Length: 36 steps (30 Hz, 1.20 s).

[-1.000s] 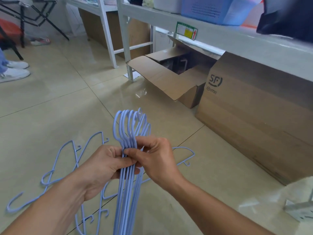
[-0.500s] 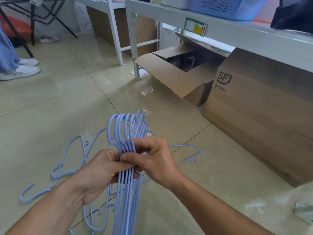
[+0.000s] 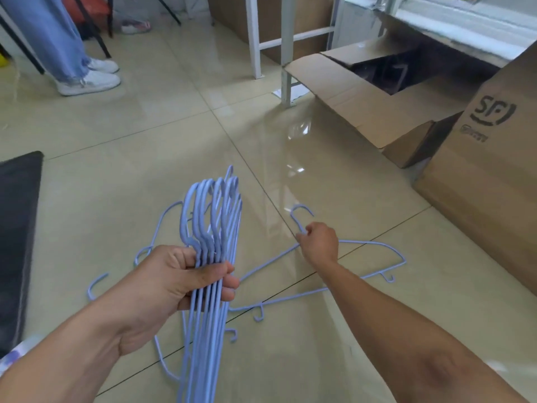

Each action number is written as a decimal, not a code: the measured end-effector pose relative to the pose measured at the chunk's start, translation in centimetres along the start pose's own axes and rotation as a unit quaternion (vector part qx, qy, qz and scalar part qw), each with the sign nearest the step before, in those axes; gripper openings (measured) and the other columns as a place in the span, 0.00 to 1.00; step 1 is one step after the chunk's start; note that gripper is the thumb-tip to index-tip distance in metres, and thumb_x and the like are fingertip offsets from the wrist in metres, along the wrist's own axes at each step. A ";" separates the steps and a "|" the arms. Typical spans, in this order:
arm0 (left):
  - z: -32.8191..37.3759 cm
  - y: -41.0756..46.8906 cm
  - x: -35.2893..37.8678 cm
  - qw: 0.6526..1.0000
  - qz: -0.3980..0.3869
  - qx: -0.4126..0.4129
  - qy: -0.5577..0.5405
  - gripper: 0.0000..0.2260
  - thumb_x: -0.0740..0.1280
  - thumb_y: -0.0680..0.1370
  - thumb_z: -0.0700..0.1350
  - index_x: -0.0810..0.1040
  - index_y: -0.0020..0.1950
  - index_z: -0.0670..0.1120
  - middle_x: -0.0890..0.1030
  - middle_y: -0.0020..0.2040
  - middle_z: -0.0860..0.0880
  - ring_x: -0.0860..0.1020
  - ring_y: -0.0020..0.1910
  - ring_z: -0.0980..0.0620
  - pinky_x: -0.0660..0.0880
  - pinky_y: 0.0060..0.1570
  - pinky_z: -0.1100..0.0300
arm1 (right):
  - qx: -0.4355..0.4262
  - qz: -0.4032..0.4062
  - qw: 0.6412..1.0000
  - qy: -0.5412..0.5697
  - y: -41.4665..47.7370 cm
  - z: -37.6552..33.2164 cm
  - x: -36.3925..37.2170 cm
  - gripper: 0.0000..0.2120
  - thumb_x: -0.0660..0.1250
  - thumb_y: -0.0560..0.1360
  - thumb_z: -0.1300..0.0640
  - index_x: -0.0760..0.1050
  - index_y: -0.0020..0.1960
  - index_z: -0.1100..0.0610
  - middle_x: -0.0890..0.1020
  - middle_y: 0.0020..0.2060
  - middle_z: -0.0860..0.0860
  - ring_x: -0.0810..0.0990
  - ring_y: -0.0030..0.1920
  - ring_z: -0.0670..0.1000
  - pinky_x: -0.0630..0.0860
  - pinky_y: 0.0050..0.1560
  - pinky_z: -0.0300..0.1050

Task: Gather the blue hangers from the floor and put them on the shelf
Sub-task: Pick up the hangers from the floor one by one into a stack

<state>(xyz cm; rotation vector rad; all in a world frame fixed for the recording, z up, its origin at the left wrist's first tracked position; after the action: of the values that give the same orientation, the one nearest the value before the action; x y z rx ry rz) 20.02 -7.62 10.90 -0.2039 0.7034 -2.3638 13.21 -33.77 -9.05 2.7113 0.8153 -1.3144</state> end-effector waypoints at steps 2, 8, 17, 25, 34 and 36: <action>-0.1 0.1 -0.5 1.000 0.012 -0.006 0.008 0.13 0.71 0.66 0.44 0.84 0.45 0.36 0.87 0.43 0.38 0.86 0.38 0.45 0.82 0.34 0.61 | 0.015 -0.017 0.998 -0.060 1.2 -0.3 1.2 0.11 0.71 0.73 0.52 0.78 0.42 0.60 0.84 0.43 0.58 0.82 0.46 0.60 0.73 0.40 0.45; 0.0 0.3 -1.3 0.999 0.030 -0.024 0.012 0.12 0.70 0.69 0.43 0.84 0.47 0.37 0.87 0.43 0.39 0.86 0.38 0.46 0.82 0.34 0.61 | 0.040 -0.036 0.987 -0.151 2.5 0.0 2.6 0.09 0.68 0.76 0.55 0.77 0.52 0.60 0.82 0.52 0.58 0.81 0.53 0.61 0.77 0.49 0.49; -0.1 0.6 -1.2 0.999 0.032 -0.022 0.005 0.07 0.69 0.74 0.39 0.83 0.48 0.36 0.87 0.41 0.40 0.85 0.37 0.48 0.83 0.39 0.58 | -0.126 -0.050 0.984 -0.118 -2.7 -0.6 -3.3 0.07 0.64 0.74 0.57 0.78 0.42 0.58 0.84 0.36 0.55 0.80 0.40 0.60 0.75 0.41 0.48; -0.1 0.4 0.3 1.000 0.010 -0.008 -0.027 0.06 0.70 0.74 0.39 0.82 0.48 0.37 0.87 0.41 0.41 0.86 0.37 0.48 0.83 0.38 0.60 | -0.299 -0.098 0.936 0.158 -12.9 -6.1 -13.0 0.06 0.71 0.75 0.62 0.82 0.41 0.55 0.80 0.31 0.50 0.75 0.32 0.52 0.72 0.35 0.41; 0.1 -1.3 1.9 0.999 -0.024 0.022 -0.027 0.08 0.72 0.73 0.37 0.83 0.52 0.40 0.87 0.47 0.40 0.86 0.46 0.47 0.82 0.45 0.58 | -0.312 -0.156 0.895 0.277 -16.5 -11.7 -12.0 0.06 0.72 0.74 0.65 0.86 0.47 0.58 0.88 0.40 0.52 0.87 0.43 0.55 0.82 0.48 0.58; 0.0 -1.5 1.6 0.999 -0.016 0.027 -0.037 0.10 0.72 0.73 0.36 0.83 0.54 0.39 0.87 0.48 0.39 0.86 0.46 0.47 0.82 0.44 0.60 | -0.304 -0.168 0.892 0.291 -16.7 -12.2 -11.6 0.07 0.72 0.74 0.67 0.86 0.48 0.58 0.88 0.41 0.51 0.88 0.43 0.51 0.83 0.50 0.55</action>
<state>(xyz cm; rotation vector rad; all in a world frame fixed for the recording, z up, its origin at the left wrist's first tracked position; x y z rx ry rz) 17.97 -7.66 11.63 -0.2793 0.6044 -2.3897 8.43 -21.60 10.68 2.4743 1.4852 -0.1319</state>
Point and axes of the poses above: each hand's wrist, its own y-axis towards the middle knuckle, its own x-axis out of the palm, z = x × y, the point moved 1 cm from there along y, towards the middle knuckle
